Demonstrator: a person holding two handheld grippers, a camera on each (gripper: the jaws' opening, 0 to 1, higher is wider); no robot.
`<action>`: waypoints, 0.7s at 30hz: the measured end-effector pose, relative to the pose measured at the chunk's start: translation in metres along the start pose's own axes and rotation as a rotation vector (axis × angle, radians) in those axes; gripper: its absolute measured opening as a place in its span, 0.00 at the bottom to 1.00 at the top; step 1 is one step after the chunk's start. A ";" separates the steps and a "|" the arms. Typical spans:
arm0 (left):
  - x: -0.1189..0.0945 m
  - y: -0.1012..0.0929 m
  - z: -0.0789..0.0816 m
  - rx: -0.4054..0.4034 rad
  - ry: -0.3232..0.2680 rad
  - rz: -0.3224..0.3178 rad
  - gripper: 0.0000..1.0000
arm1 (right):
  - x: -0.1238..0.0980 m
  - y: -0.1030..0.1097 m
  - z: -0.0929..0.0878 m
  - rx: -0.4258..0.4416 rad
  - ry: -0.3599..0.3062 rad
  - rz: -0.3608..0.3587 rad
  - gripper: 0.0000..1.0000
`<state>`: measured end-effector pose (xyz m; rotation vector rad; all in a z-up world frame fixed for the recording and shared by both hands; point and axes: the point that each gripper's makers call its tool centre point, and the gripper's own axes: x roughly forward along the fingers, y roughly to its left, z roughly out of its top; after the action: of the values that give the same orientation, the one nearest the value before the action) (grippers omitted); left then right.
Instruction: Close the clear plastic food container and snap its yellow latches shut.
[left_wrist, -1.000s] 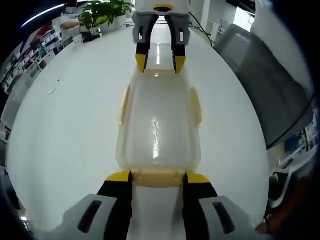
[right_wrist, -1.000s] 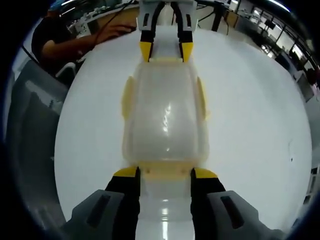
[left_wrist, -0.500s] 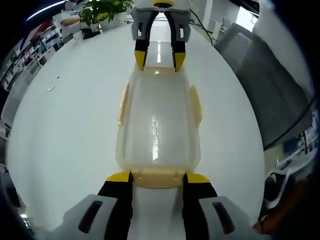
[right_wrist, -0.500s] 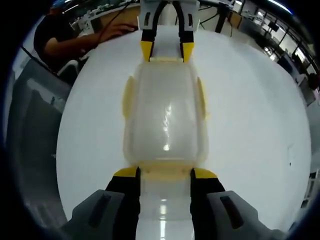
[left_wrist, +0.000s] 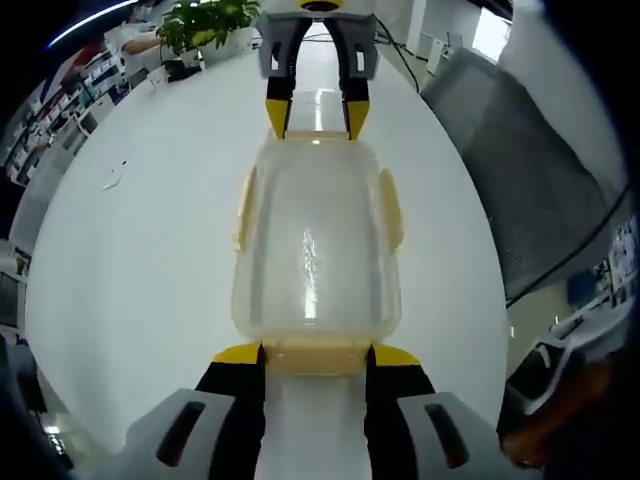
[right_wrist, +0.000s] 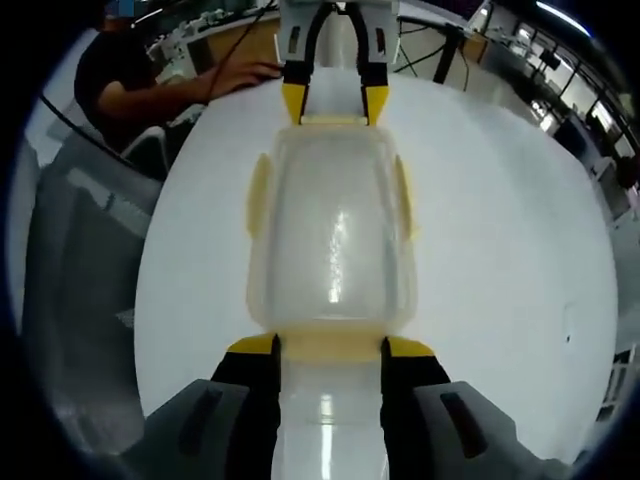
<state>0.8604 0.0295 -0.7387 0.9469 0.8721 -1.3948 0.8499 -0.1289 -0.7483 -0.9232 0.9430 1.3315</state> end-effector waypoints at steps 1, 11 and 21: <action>-0.002 -0.001 0.001 -0.001 0.001 0.002 0.32 | -0.002 0.001 0.001 -0.002 -0.002 0.000 0.35; -0.025 -0.005 0.017 0.011 0.003 0.019 0.32 | -0.029 0.007 0.004 -0.007 0.000 0.005 0.35; -0.045 -0.003 0.035 0.025 0.013 0.037 0.32 | -0.055 0.009 0.006 -0.006 -0.019 -0.006 0.35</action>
<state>0.8549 0.0155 -0.6833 0.9874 0.8448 -1.3724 0.8406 -0.1426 -0.6945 -0.9161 0.9219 1.3363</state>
